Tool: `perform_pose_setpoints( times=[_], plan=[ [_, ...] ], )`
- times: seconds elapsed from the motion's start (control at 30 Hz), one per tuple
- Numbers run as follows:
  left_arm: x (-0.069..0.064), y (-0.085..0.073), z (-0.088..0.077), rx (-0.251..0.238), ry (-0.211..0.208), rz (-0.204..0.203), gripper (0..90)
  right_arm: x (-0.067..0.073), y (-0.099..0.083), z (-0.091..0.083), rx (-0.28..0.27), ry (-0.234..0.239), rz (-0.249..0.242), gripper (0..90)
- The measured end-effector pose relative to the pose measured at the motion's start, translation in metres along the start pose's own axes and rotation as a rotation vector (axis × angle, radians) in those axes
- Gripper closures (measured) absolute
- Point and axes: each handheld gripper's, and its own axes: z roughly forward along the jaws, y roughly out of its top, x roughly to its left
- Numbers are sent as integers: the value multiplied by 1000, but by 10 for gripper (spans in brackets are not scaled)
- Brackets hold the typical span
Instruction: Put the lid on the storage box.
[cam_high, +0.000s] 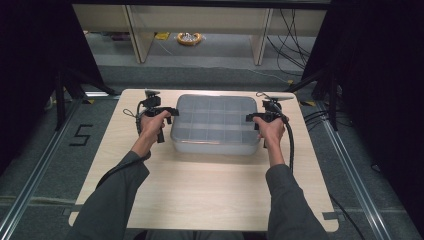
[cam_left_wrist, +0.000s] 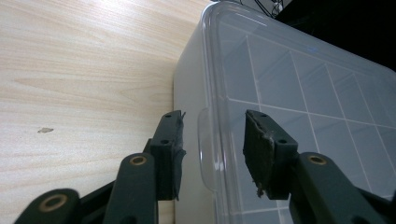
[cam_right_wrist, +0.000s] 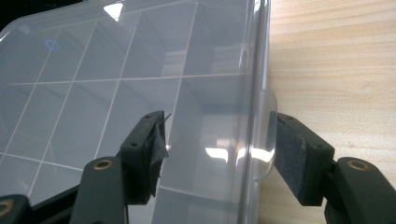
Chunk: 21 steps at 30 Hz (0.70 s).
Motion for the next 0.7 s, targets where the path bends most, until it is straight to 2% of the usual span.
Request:
perform_pose_setpoints(
  times=[0.03, 0.07, 0.1, 0.13, 0.17, 0.2, 0.23, 0.27, 0.3, 0.33, 0.37, 0.4, 0.43, 0.47, 0.5, 0.53, 0.57, 0.67, 0.7],
  plan=[
    [1, -1, -1, 6, -3, 3, 563, -4, 0, 0, -9, -27, -53, 390],
    [1, -1, -2, 7, -6, 4, 560, -4, 0, -1, -6, -15, -41, 388],
    [0, -1, -2, 7, -10, 5, 559, -5, 0, -2, -7, -23, -44, 384],
    [1, -2, -3, 9, -18, 12, 558, -2, 0, -3, -4, -11, 12, 381],
    [1, -2, -4, 11, -22, 15, 558, -8, 1, -3, -43, 9, -32, 382],
    [1, -3, -4, 16, -26, 17, 557, -4, 1, -6, -14, -3, 17, 381],
    [1, -3, -5, 17, -27, 12, 556, -5, 1, -7, -33, 3, 9, 378],
    [2, -3, -6, 15, -30, 13, 555, -4, 1, -10, -30, -1, 23, 378],
    [2, -3, -7, 12, -34, 13, 550, -9, 2, -11, -58, 20, -41, 376],
    [3, -3, -8, 12, -33, 16, 546, -7, 2, -15, -60, 0, -33, 369],
    [4, -2, -9, 13, -37, 15, 546, -4, 2, -18, -72, 23, 17, 364],
    [4, -2, -11, 12, -43, 13, 542, -6, 2, -21, -88, 24, -17, 364],
    [4, -3, -14, 12, -53, 21, 537, -3, 2, -25, -89, 32, 24, 363],
    [4, -3, -17, 10, -59, 32, 537, -8, 3, -28, -113, 31, -46, 362],
    [4, -3, -21, 6, -62, 47, 536, -9, 2, -32, -123, 37, -59, 362],
    [4, -4, -24, 5, -59, 52, 533, -5, 0, -38, -112, 49, -15, 362],
    [5, -5, -27, 6, -58, 62, 531, -5, -2, -41, -115, 57, -14, 361],
    [5, -8, -36, 2, -65, 84, 517, -8, -6, -49, -133, 57, -72, 355],
    [5, -9, -38, 0, -70, 95, 514, -13, -7, -51, -157, 60, -166, 353]
  ],
)
